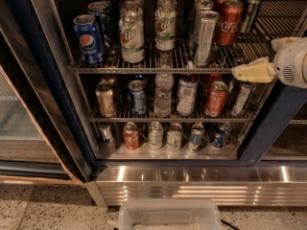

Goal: Pick green can from top shelf of fridge

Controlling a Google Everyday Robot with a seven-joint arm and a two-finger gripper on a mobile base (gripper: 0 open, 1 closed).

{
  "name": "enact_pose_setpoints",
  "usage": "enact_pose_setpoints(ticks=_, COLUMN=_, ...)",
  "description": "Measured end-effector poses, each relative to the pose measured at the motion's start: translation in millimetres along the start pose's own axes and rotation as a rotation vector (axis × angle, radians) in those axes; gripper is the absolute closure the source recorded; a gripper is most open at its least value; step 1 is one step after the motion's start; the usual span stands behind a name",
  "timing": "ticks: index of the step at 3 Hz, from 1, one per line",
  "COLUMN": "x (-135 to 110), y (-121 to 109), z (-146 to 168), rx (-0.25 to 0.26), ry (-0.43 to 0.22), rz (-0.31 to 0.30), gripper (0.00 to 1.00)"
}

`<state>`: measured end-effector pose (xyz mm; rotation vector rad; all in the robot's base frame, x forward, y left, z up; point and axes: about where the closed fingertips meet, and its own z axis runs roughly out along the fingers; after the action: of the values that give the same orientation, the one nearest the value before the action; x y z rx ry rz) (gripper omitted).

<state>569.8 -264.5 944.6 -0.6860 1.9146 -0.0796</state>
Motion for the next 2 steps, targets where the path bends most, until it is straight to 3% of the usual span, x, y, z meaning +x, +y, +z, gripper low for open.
enact_pose_setpoints(ticks=2, x=-9.2, y=0.0, z=3.8, rx=0.017, ry=-0.017, rz=0.015, gripper=0.27)
